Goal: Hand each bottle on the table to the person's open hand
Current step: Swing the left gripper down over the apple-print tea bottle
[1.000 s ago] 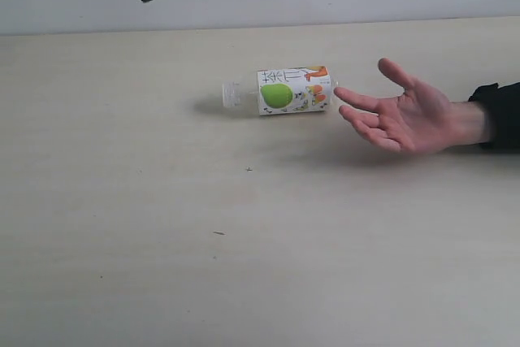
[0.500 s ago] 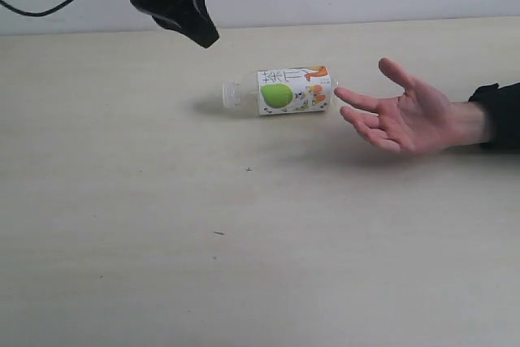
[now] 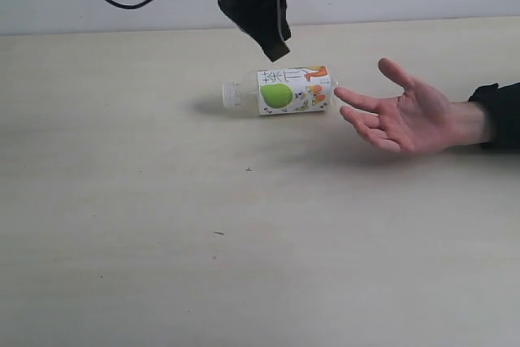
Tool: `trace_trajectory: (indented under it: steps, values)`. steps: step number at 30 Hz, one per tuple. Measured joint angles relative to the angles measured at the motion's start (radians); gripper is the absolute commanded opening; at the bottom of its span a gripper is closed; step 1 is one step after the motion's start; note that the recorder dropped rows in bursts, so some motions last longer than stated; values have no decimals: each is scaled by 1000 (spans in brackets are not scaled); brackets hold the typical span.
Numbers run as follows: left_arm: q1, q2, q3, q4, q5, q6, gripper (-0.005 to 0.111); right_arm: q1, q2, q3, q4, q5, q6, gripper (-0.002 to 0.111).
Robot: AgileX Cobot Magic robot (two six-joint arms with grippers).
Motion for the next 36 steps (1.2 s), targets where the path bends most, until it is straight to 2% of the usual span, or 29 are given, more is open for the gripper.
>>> trace_trajectory:
  steps: [5,11,17,22,26,31,36]
  values:
    - [-32,53,-46,-33,-70,2,0,0,0,0,0,0,0,0]
    - [-26,132,-115,-85,-40,13,0,0,0,0,0,0,0,0]
    - [-26,200,-157,16,11,19,0,0,0,0,0,0,0,0]
    - [-30,202,-177,43,-66,68,0,0,0,0,0,0,0,0]
    - [-24,216,-222,56,-72,46,0,0,0,0,0,0,0,0]
    - [0,273,-321,93,37,-10,0,0,0,0,0,0,0,0]
    - [-2,330,-422,217,208,-74,0,0,0,0,0,0,0,0]
